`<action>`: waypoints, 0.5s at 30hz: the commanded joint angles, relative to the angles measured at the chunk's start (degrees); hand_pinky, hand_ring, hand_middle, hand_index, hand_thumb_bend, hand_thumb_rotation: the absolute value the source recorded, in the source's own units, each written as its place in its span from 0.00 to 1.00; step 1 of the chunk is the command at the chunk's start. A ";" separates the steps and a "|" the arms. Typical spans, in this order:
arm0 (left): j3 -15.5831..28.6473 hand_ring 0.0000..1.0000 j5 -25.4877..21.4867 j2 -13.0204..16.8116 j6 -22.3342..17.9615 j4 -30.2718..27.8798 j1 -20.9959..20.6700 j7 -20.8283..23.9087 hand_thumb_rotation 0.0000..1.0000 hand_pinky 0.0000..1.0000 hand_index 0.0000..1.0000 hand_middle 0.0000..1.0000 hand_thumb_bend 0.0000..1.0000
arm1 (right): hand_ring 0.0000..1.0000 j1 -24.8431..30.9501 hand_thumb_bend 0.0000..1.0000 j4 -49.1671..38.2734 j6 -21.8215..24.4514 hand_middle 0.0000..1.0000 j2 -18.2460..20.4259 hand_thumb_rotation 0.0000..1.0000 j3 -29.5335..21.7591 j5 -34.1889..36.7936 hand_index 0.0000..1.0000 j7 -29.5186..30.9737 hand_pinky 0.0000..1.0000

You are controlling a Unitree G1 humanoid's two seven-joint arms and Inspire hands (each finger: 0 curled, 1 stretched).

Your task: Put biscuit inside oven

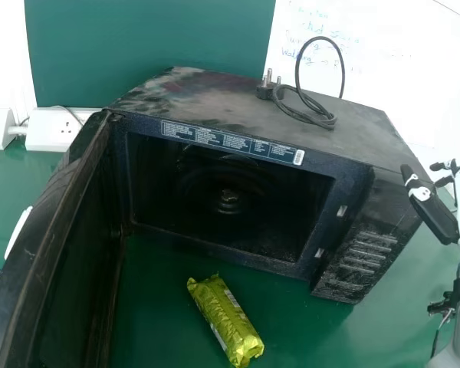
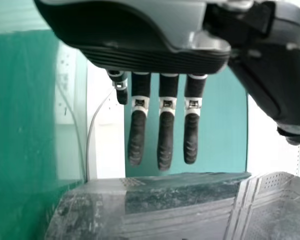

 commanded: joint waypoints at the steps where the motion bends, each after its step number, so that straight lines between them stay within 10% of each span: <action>1: 0.71 0.37 -0.67 0.71 0.58 0.97 -0.65 -0.60 0.06 0.32 0.50 0.44 0.51 | 0.58 0.29 0.85 -1.64 -1.86 0.64 0.67 0.58 0.94 0.79 0.76 1.02 0.51; 15: 0.85 0.37 0.28 1.71 0.50 1.67 -1.11 -0.05 0.06 0.32 0.50 0.43 0.51 | 0.58 -0.78 0.87 -2.74 -3.40 0.64 1.21 0.56 0.46 5.33 0.76 3.46 0.50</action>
